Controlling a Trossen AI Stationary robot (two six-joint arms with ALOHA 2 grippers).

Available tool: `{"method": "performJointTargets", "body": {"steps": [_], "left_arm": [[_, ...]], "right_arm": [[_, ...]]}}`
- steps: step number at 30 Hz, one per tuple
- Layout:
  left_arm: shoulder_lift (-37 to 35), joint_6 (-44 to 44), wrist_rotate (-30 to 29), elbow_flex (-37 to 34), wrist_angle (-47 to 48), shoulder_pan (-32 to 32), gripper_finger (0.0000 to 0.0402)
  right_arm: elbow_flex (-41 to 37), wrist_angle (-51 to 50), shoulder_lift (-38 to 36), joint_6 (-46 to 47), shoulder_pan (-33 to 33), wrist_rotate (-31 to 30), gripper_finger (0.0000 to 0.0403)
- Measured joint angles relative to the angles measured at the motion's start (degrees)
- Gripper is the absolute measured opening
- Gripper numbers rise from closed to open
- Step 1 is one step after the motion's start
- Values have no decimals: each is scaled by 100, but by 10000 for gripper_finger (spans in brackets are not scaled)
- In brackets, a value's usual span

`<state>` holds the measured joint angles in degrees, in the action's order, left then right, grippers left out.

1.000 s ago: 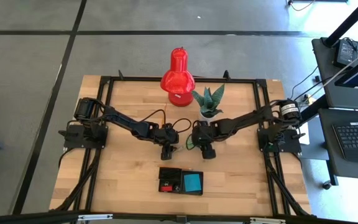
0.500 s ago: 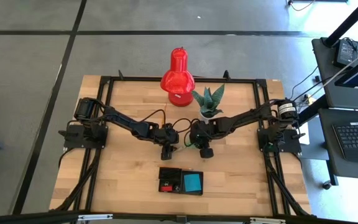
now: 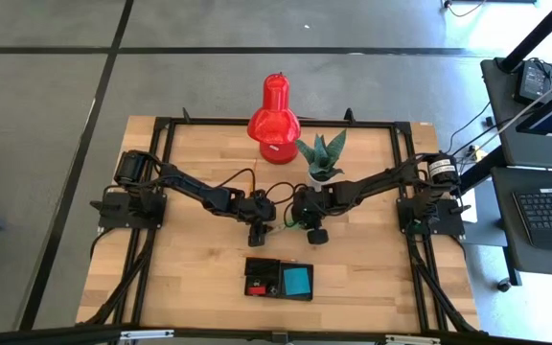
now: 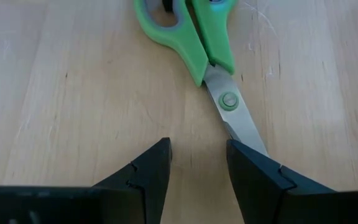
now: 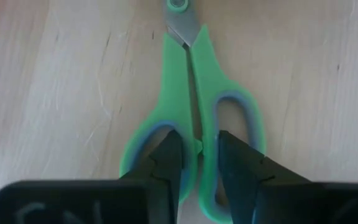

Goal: Pick and place office supplies into organizer
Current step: Put the green scissors into the desk organizer

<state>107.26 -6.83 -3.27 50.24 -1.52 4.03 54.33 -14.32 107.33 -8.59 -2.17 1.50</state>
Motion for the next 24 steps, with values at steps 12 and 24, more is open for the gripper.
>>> {"method": "performJointTargets", "body": {"steps": [12,24], "left_arm": [[-443,530,20,-59,216,-4,157],[-1230,608,-173,-426,48,0,157]], "right_arm": [[0,-16,-8,143,-28,24,86],[-66,-255,-514,257,-210,-258,83]]}}
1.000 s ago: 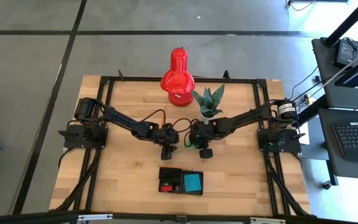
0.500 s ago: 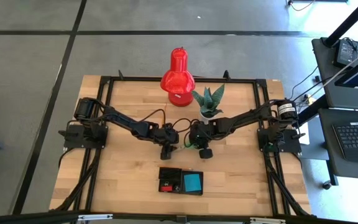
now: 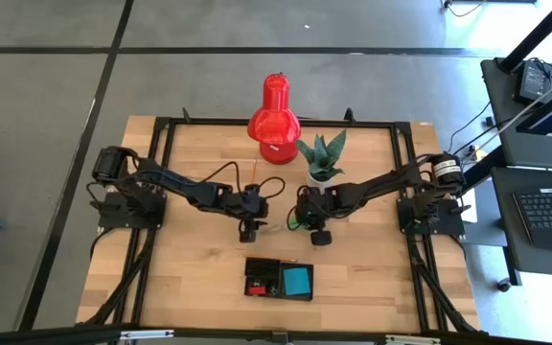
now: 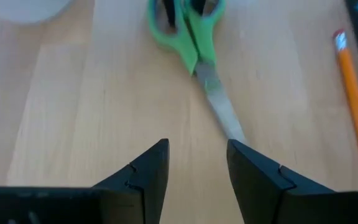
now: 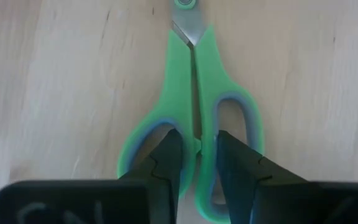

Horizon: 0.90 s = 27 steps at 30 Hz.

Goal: Pick and place office supplies into organizer
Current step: Put the green scissors into the desk organizer

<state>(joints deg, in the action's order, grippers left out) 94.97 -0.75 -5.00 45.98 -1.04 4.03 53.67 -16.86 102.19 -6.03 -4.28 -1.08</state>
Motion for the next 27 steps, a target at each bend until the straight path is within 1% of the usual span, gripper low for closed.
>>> {"method": "performJointTargets", "body": {"steps": [4,7,10,13,16,20,23,27], "left_arm": [[-124,-3,-60,-81,48,0,157],[-282,-48,-289,-97,544,-4,157],[-547,-195,-792,-103,1034,-4,157],[-820,-326,-1308,-111,1302,-4,157],[-1097,-366,-1571,-263,1299,-4,157],[-1369,-528,-1773,-572,1286,-4,157],[-1555,-790,-1913,-897,1199,-4,157],[-1752,-1201,-1934,-1313,1064,-4,157]], "right_arm": [[8,-78,-12,-4,-106,-329,83],[14,-143,-21,-1,-167,-388,83],[26,-157,-24,-2,-233,-456,83],[176,-437,-24,-2,-305,-696,83],[417,-745,-27,-10,-391,-948,83],[826,-1226,-54,-31,-529,-1231,83],[1186,-1814,-54,-55,-669,-1702,83],[1705,-2430,-59,-118,-864,-2306,83]]}}
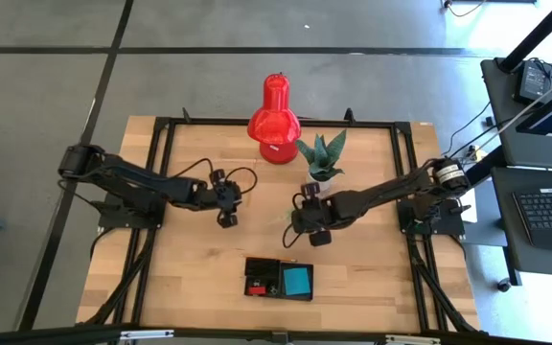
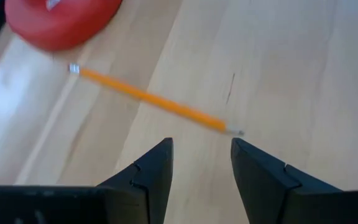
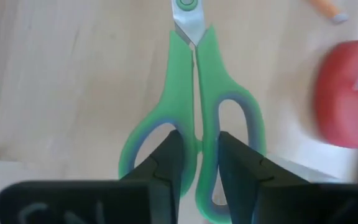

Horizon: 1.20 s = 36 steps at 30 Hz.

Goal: Pick and place office supplies into organizer
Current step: Put the green scissors into the desk organizer

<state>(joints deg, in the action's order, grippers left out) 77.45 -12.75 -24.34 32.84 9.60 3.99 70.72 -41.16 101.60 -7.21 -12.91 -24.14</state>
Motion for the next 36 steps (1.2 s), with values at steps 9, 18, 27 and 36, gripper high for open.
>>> {"method": "performJointTargets", "body": {"steps": [9,18,27,36], "left_arm": [[-79,-466,-22,-522,-414,0,157],[-79,-621,-24,-750,-702,0,157],[-79,-619,-22,-750,-907,0,157],[-79,-623,-22,-750,-961,0,157]], "right_arm": [[1255,-1259,0,-236,-548,-1244,83],[2115,-2025,-4,-231,-1006,-1529,83],[2192,-2060,-4,-660,-1251,-1745,83],[2421,-2109,160,-1129,-1413,-2043,83]]}}
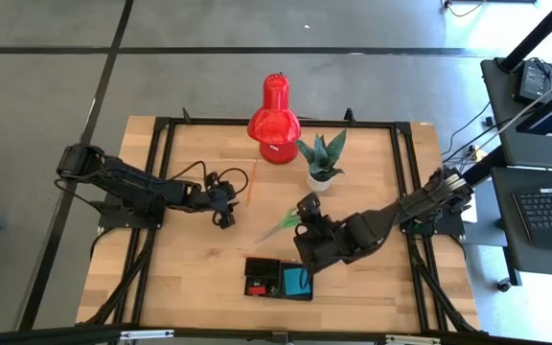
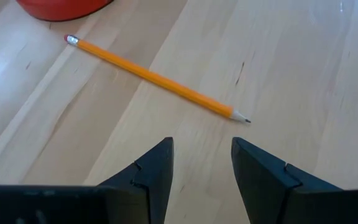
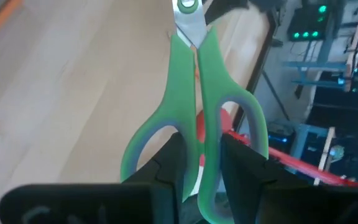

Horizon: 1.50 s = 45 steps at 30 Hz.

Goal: Pick and place office supplies into organizer
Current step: Put the green scissors into the desk organizer

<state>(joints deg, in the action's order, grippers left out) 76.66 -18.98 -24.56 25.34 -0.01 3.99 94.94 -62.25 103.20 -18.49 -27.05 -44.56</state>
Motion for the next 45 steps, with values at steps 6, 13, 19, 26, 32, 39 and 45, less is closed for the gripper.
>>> {"method": "performJointTargets", "body": {"steps": [6,13,19,26,32,39,45], "left_arm": [[2,-83,10,0,-20,-1,157],[2,-83,19,0,-12,0,157],[4,-81,22,2,11,0,157],[4,-81,24,4,19,-1,157],[4,-83,24,7,39,-2,157],[4,-84,24,7,61,0,157],[4,-145,24,7,61,0,157]], "right_arm": [[716,-176,288,-448,-33,-114,83],[1758,-626,926,-733,-113,-116,83],[2712,-1629,1656,-573,-305,-103,83],[3763,-2759,2494,-150,-471,-337,83],[4013,-2771,2640,-430,-638,-501,83],[3978,-2773,2648,-248,-772,-638,83],[3884,-2778,2648,23,-747,-414,83]]}}
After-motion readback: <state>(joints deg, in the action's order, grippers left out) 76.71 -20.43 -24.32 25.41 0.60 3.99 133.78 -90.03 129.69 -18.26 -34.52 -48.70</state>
